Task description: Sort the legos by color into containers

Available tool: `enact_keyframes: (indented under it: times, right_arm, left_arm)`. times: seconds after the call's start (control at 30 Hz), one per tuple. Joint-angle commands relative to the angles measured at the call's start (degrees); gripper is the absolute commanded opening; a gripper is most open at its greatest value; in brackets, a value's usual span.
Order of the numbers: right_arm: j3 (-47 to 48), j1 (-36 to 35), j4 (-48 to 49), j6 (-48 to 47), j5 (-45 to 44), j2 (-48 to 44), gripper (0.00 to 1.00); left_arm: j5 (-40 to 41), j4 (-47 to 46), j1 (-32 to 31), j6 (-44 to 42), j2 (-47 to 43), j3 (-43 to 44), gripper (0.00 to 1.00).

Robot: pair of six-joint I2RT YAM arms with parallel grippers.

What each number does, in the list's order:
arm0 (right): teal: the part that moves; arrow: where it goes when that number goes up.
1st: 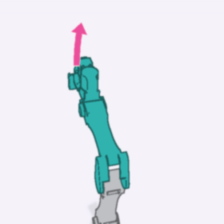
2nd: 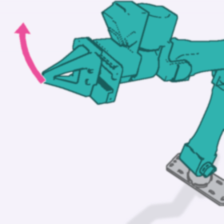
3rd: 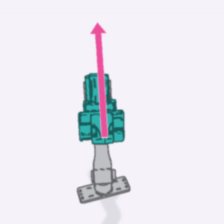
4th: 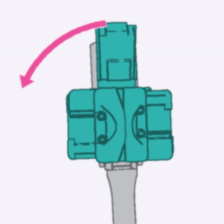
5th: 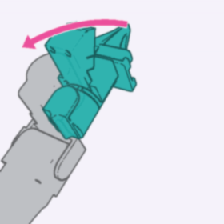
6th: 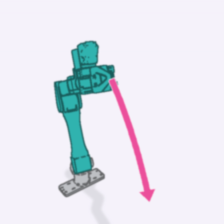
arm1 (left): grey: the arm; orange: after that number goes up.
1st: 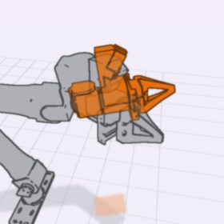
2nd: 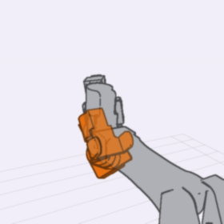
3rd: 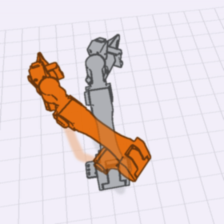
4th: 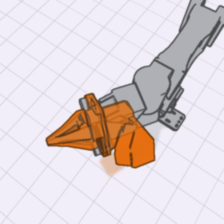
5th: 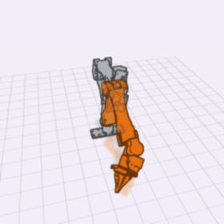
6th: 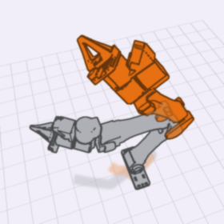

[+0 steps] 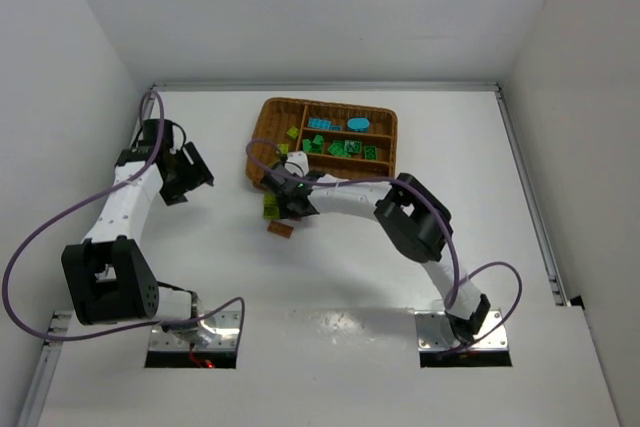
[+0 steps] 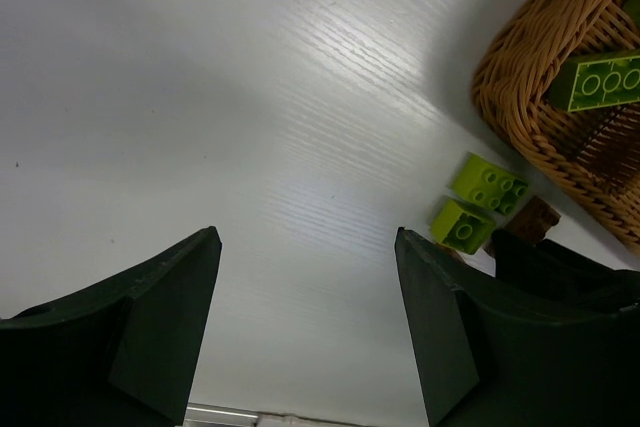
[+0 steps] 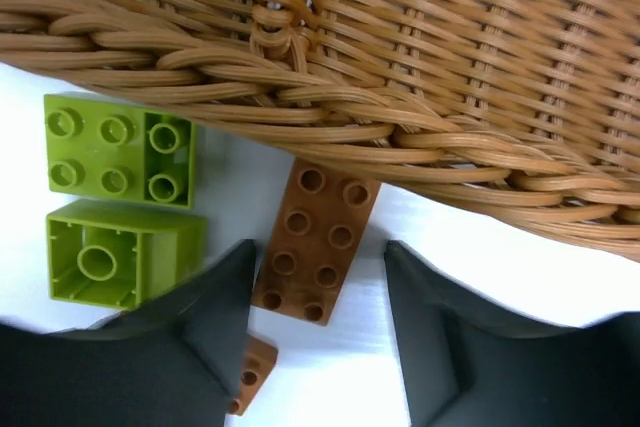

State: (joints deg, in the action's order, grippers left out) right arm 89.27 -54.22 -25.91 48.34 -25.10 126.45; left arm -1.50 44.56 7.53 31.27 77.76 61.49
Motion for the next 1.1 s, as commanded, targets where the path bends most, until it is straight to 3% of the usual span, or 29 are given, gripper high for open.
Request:
enact_keyframes:
  times: [0.0,0.2,0.37,0.57,0.8,1.07]
  right_arm:
    - [1.8,-0.5,-3.3,0.7,-4.9,0.7,0.49]
    - [-9.5,-1.1,0.9,0.7,-6.1,-10.8,0.23]
    - [-22.6,-1.6,7.9,-2.2,-1.2,-25.1,0.21]
    - [-26.4,0.9,4.7,-4.5,-5.7,-34.4,0.21]
    - [-16.7,8.9,4.8,-9.1,-1.2,-28.0,0.21]
    - [-3.1,12.3,4.5,-11.2,1.3,-12.2,0.25]
  left_arm:
    - [0.3,-0.5,-0.3,-0.9,-1.8,-0.1,0.77]
    - [0.3,-0.5,-0.3,-0.9,-1.8,-0.1,0.77]
    - [-0.8,-0.5,-0.3,-0.9,-1.8,-0.1,0.77]
    - [-1.4,-0.5,-0.3,-0.9,-1.8,-0.1,0.77]
    - [-1.4,-0.5,-0.3,-0.9,-1.8,-0.1,0.77]
    - [-0.9,-0.5,-0.3,-0.9,-1.8,-0.1,0.77]
